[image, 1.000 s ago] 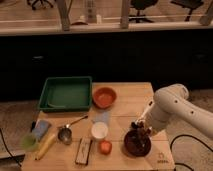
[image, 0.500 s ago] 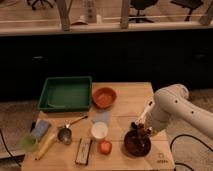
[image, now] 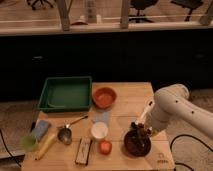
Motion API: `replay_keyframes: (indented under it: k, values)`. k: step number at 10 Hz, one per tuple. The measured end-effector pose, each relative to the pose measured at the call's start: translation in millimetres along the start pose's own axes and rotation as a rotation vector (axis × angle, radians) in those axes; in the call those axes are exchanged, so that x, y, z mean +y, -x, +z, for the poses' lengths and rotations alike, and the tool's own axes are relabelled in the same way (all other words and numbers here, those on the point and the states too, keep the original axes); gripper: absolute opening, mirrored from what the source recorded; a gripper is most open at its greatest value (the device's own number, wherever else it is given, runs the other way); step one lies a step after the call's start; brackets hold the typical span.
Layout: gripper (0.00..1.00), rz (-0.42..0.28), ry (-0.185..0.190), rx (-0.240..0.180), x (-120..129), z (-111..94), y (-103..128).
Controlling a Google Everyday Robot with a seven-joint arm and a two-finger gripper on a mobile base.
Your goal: Place grapes in purple bowl
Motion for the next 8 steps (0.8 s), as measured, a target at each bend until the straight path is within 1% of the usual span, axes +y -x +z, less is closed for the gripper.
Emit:
replay_keyframes:
  k: [8]
  values:
    - [0.19,-0.005,0.001,-0.007,0.9,-0.5,1.9]
